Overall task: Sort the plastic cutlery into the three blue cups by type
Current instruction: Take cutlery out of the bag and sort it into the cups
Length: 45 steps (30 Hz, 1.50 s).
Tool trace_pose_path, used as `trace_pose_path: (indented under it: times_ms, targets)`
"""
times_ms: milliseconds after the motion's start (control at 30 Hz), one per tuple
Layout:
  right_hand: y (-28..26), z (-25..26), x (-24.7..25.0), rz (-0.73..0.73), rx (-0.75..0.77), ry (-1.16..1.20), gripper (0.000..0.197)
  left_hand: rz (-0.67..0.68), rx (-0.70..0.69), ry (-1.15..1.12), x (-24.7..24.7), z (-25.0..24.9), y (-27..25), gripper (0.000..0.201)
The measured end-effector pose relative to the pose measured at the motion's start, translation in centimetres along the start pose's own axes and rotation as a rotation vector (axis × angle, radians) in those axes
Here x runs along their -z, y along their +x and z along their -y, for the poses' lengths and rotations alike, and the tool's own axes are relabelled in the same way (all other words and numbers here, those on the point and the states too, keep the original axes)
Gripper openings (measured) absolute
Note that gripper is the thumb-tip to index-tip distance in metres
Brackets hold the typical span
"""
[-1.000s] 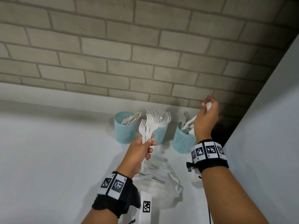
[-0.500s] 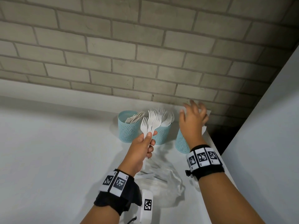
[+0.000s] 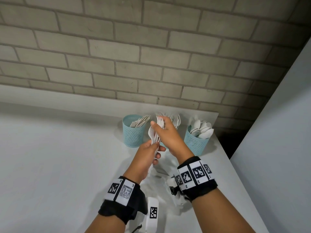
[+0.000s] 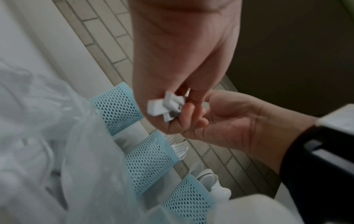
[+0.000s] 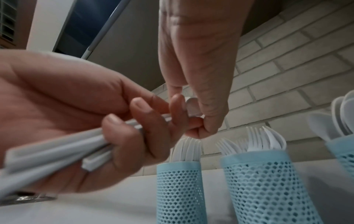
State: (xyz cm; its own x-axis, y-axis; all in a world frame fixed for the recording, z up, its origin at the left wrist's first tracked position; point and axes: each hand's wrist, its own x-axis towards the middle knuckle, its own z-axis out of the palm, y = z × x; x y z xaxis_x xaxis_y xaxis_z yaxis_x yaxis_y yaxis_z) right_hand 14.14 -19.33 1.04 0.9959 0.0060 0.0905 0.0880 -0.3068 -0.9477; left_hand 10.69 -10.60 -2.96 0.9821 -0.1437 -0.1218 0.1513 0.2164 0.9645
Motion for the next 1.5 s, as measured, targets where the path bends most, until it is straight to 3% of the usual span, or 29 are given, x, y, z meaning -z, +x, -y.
trace_pose_path:
  times_ms: [133,367,567,667,800,933,1100,1333,1500]
  targets:
    - [-0.3,0.0,-0.1,-0.029,0.028,0.035,0.039,-0.002,-0.013,0.010,0.0,0.2,0.0,0.035]
    - [-0.2,-0.8,-0.4,-0.057,0.044,0.071,0.022,-0.074,-0.026,0.131,-0.5,0.6,0.1,0.032]
    - [-0.1,-1.5,-1.3,-0.067,-0.012,0.124,0.015,-0.128,-0.219,0.583,-0.7,1.6,0.3,0.031]
    - [-0.1,-2.0,-1.4,-0.132,-0.008,0.154,0.013,-0.109,-0.268,0.672,-0.4,1.4,0.2,0.032]
    - [0.0,-1.8,-1.0,-0.120,-0.094,0.335,0.013,-0.028,-0.227,0.503,-0.1,1.2,0.4,0.035]
    - [0.1,-1.6,-1.1,-0.098,-0.114,0.441,0.020,-0.072,-0.222,0.490,-0.2,1.4,0.6,0.033]
    - [-0.4,-1.9,-1.4,-0.003,-0.025,0.173,0.019,-0.065,-0.193,0.378,0.2,0.9,0.2,0.033]
    - [1.3,-0.9,0.6,-0.332,0.135,0.449,0.033,0.075,0.072,0.109,1.8,0.2,0.0,0.041]
    - [1.0,-0.8,-0.4,-0.414,0.206,0.399,0.053,-0.020,0.187,-0.121,1.0,-0.5,0.0,0.035]
